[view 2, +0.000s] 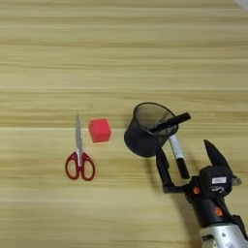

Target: Move the objects on the table

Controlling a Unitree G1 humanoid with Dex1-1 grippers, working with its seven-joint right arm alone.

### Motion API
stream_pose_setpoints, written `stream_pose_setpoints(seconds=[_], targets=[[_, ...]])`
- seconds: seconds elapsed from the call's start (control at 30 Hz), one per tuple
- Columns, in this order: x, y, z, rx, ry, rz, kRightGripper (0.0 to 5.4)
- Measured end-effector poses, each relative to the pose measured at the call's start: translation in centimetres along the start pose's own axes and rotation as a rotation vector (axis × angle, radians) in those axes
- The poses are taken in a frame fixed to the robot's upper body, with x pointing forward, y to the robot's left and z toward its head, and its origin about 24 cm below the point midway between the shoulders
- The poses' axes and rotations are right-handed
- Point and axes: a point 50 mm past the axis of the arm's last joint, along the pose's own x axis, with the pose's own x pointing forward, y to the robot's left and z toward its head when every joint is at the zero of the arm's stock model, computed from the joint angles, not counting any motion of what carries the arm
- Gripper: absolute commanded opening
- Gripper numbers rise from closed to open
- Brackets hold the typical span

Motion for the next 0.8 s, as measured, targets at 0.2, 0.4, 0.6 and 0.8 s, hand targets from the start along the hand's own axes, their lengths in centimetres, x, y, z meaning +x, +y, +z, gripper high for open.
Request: stream_pose_setpoints(seconds=[0.2,0.4,0.6,0.8], targets=[[-0.4,-0.3,-1.6,0.004,0.068,-0.008,5.37],[-0.2,-0.7,-2.1,0.071,0.139,-0.018,5.37],[0.0,-0.5,-2.5,0.107,0.204,-0.027,5.37],[0.0,-0.5,-2.7,0.084,0.254,-0.030,5.37]])
